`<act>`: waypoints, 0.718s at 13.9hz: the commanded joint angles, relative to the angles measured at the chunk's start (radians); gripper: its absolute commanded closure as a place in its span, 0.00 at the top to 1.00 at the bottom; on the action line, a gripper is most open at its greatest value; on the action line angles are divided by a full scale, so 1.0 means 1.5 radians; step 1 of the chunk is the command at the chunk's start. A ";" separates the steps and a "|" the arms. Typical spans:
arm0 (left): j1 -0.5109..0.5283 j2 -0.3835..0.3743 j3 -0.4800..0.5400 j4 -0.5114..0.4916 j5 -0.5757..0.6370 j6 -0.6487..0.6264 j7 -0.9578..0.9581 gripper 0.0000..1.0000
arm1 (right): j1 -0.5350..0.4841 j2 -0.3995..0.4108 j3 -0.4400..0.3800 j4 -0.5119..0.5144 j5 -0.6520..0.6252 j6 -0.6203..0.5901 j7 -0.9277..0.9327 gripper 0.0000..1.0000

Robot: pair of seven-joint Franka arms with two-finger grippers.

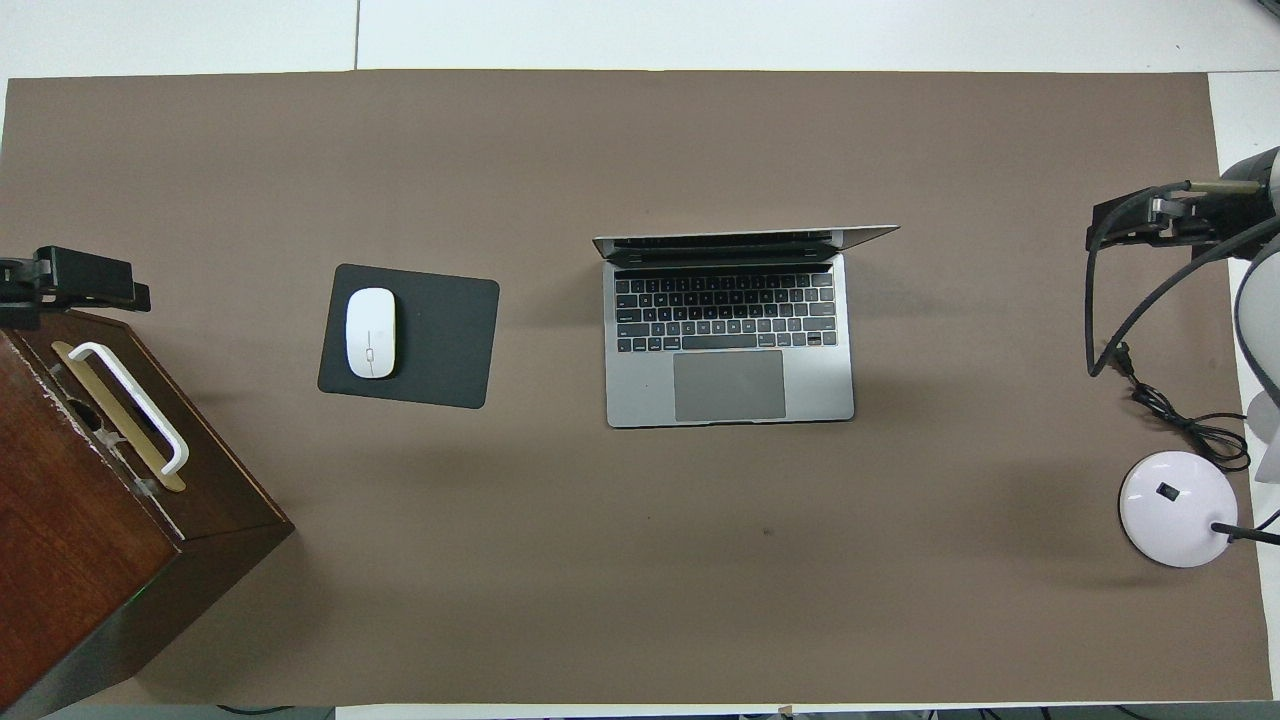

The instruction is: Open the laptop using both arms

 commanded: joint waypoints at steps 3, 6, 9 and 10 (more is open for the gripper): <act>-0.011 -0.008 -0.005 -0.007 0.091 -0.002 0.003 1.00 | -0.002 -0.016 -0.002 -0.016 0.011 0.001 -0.017 1.00; -0.015 -0.009 -0.005 -0.010 0.092 0.000 0.003 1.00 | -0.002 -0.016 -0.002 -0.016 0.010 0.000 -0.017 1.00; -0.015 -0.009 -0.006 -0.011 0.091 0.004 0.004 1.00 | -0.002 -0.016 -0.002 -0.016 0.011 0.000 -0.017 1.00; -0.015 -0.009 -0.006 -0.013 0.090 0.011 0.003 1.00 | -0.002 -0.016 -0.002 -0.016 0.010 0.000 -0.017 1.00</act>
